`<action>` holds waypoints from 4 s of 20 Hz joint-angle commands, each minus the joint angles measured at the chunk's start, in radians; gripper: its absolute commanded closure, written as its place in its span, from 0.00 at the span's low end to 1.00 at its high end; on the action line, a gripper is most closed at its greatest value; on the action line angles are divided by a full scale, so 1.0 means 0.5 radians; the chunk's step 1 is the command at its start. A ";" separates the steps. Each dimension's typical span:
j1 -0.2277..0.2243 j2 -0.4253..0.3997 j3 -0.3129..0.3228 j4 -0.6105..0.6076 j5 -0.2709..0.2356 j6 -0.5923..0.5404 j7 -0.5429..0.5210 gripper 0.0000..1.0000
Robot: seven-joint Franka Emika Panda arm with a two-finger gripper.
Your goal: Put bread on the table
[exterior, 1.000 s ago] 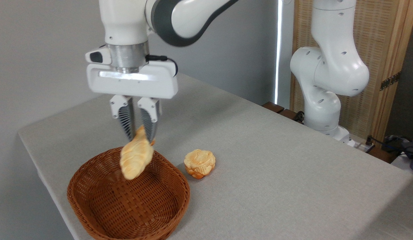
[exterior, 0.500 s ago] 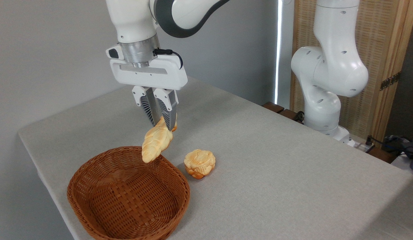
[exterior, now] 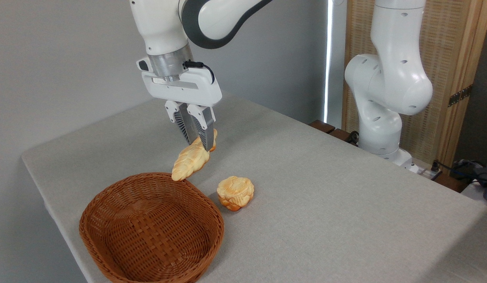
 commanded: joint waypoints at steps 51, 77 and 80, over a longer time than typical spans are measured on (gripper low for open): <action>-0.062 0.041 0.590 0.302 0.108 0.007 1.061 0.00; 0.198 0.048 0.498 0.348 0.013 -0.024 1.181 0.00; 0.379 0.051 0.311 0.348 0.013 -0.024 1.181 0.00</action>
